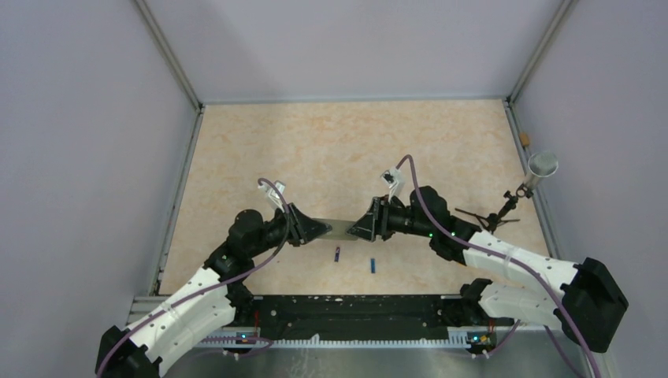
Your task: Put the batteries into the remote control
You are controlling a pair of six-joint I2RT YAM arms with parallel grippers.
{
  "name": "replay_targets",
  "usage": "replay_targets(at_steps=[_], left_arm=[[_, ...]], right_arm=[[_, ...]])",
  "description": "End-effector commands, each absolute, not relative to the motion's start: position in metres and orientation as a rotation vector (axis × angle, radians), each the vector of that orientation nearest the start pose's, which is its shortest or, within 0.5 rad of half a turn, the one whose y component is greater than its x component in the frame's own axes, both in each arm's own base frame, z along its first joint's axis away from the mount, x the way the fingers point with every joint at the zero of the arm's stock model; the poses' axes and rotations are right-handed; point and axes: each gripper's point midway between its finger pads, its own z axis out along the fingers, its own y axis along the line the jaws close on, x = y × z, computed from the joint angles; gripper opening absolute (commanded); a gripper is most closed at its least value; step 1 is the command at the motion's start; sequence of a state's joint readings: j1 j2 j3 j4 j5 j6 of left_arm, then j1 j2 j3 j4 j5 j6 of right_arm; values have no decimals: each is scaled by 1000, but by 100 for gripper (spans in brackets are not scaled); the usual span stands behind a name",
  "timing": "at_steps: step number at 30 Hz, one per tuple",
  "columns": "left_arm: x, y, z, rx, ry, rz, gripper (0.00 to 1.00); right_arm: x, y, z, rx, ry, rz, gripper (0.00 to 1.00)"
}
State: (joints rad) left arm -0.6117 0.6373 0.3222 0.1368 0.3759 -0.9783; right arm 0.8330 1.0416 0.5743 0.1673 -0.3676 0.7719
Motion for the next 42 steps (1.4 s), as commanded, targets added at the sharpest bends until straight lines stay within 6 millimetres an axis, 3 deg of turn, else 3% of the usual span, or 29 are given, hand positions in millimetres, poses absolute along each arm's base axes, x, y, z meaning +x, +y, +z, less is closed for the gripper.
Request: replay_targets(at_steps=[1, 42], left_arm=[[172, -239, 207, -35, 1900, -1475, 0], [163, -241, 227, -2, 1820, -1559, 0]], right_arm=[[162, 318, 196, -356, 2049, 1412, 53], [165, 318, 170, -296, 2144, 1368, 52]])
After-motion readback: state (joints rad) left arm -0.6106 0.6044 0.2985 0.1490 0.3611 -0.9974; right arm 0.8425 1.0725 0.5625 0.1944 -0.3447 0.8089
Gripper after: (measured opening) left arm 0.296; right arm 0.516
